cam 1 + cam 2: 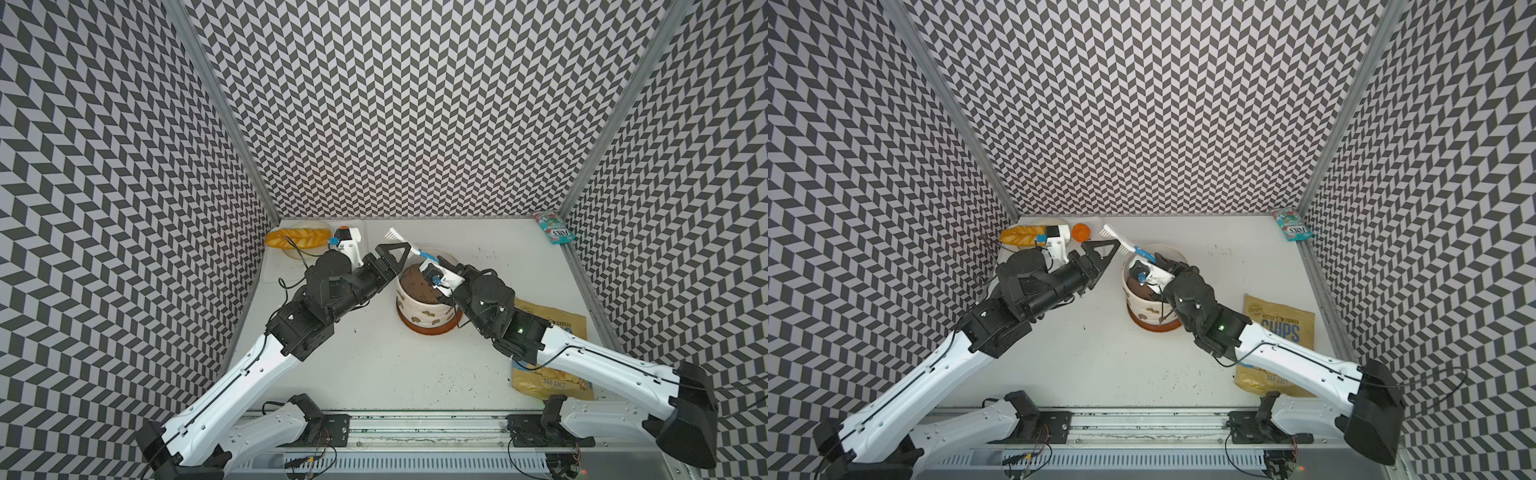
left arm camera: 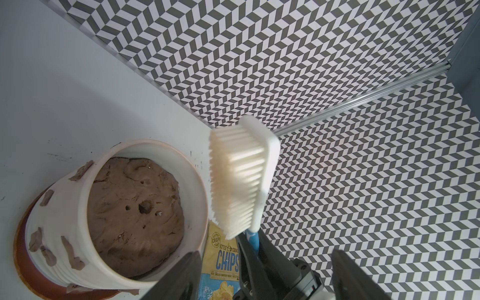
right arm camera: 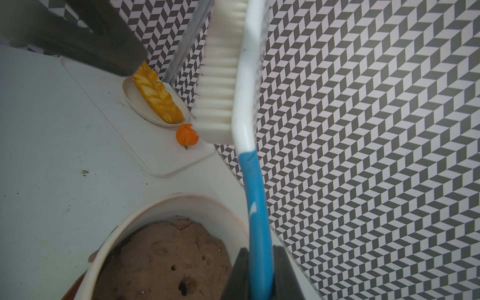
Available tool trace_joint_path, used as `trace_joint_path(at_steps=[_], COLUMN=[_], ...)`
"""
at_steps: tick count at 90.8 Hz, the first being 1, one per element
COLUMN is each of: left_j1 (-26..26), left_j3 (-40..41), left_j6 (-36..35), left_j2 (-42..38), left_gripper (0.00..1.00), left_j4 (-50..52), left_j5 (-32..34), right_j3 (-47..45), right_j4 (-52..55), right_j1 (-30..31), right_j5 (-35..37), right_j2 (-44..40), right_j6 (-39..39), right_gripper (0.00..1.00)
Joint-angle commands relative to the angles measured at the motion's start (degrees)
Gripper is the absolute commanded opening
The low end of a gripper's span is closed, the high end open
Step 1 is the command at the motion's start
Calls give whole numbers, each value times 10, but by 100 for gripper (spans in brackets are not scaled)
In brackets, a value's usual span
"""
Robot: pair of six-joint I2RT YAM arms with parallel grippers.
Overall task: Scrub the dried mud off the ceramic pot
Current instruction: Pick up the brush from the center of the board.
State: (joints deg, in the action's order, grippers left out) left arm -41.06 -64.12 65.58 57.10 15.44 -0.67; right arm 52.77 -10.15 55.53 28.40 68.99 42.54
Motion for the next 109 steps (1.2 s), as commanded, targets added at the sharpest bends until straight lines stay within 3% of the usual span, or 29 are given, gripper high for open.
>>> trace_joint_path(at_steps=[1, 31, 83, 102, 109], left_j1=[2, 2, 18, 27, 33], left_j3=[-25, -47, -56, -46, -36], left_j6=[-2, 0, -31, -36, -35], left_j2=[17, 38, 58, 52, 45], left_gripper=[80, 62, 29, 23, 21], left_j4=[24, 67, 67, 50, 34], left_j5=[13, 28, 10, -2, -8], right_j3=[-10, -11, -49, -46, -46], right_j4=[-66, -77, -120, -115, -110], right_j1=[14, 42, 74, 75, 75], right_j5=[32, 94, 100, 95, 90], right_j2=[-12, -13, -29, -26, -25], right_j6=[52, 120, 168, 152, 140], right_gripper=[0, 0, 0, 19, 36])
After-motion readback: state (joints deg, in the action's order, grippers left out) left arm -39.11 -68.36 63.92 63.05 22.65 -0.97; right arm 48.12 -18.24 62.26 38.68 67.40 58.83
